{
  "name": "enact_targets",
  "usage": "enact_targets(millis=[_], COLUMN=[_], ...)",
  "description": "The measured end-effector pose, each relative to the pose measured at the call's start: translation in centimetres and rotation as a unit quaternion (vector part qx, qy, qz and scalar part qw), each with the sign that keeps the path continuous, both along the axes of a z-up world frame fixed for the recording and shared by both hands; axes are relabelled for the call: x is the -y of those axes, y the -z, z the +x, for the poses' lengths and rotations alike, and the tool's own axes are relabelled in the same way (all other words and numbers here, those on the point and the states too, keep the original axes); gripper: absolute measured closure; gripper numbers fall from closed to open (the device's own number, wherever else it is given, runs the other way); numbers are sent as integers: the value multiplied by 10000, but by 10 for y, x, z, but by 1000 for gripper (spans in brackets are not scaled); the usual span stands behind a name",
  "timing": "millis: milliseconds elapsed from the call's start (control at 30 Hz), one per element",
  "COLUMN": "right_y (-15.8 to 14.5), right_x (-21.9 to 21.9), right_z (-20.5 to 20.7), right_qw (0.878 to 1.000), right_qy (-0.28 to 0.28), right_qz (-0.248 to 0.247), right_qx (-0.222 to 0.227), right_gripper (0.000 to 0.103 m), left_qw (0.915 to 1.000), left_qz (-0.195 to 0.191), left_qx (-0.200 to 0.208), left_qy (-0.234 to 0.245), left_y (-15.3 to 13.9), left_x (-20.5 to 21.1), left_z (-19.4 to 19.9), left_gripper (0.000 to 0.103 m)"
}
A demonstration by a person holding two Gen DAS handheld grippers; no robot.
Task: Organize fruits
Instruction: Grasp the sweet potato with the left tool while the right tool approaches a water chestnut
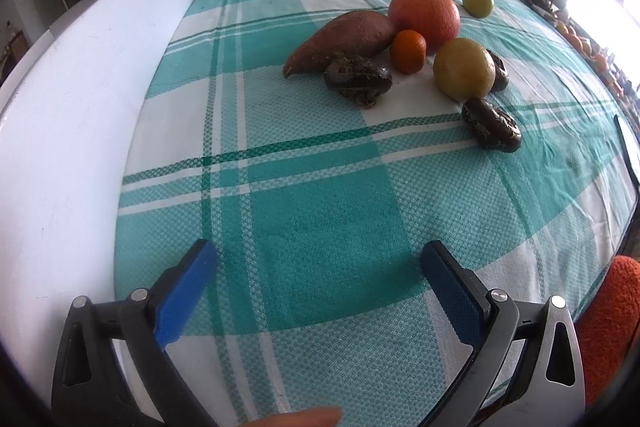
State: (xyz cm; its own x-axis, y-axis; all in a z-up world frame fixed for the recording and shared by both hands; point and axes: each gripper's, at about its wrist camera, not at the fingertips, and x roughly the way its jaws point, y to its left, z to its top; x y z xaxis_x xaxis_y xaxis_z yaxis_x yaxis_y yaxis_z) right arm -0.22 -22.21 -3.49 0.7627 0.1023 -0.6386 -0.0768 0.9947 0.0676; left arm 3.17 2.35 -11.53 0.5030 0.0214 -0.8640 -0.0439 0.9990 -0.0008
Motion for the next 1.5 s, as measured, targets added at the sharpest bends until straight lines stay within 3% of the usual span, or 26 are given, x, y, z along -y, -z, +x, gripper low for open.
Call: enact_targets(millis=[333, 733, 833, 933, 1067, 1167, 1200, 1267, 1300, 1400, 1433, 1500], right_y=[3, 5, 5, 4, 4, 3, 3, 1, 1, 0, 0, 1], right_x=[9, 2, 1, 2, 4, 5, 5, 7, 7, 10, 11, 12], right_z=[1, 4, 3, 1, 0, -1, -1, -3, -4, -7, -7, -5], right_qw=[9997, 9999, 9999, 9999, 9999, 9998, 9998, 9998, 9997, 9996, 9995, 9992], right_qy=[35, -12, -32, -37, -39, -35, -31, -20, -10, -10, -9, -10], right_qz=[232, 52, 44, 70, 136, 181, 193, 219, 232, 287, 317, 392], right_qx=[-76, -132, -120, -95, -75, -47, -30, 17, 41, 75, 75, 40], right_gripper=[0, 0, 0, 0, 0, 0, 0, 0, 0, 0, 0, 0], left_qw=[10000, 9997, 9995, 9986, 9934, 9951, 9969, 9992, 9993, 9962, 9950, 9941], left_qz=[7, -28, -69, -484, -1035, -822, -634, -235, -107, -469, -513, -462], left_qx=[-39, 107, -99, -110, 462, 465, 309, 54, -120, -491, -536, -589], left_qy=[-20, 206, 294, 204, 180, 294, 339, 332, 324, 536, 664, 789], left_y=[-1, 0, -2, -17, -59, -69, -64, -50, -42, -24, -20, -13], left_x=[-1, -2, -5, -16, -27, -20, -16, -12, -11, -13, -10, -5], left_z=[3, 2, 12, 30, 59, 93, 105, 122, 129, 141, 144, 150], left_gripper=[0, 0, 1, 1, 1, 2, 4, 28, 48, 43, 33, 24])
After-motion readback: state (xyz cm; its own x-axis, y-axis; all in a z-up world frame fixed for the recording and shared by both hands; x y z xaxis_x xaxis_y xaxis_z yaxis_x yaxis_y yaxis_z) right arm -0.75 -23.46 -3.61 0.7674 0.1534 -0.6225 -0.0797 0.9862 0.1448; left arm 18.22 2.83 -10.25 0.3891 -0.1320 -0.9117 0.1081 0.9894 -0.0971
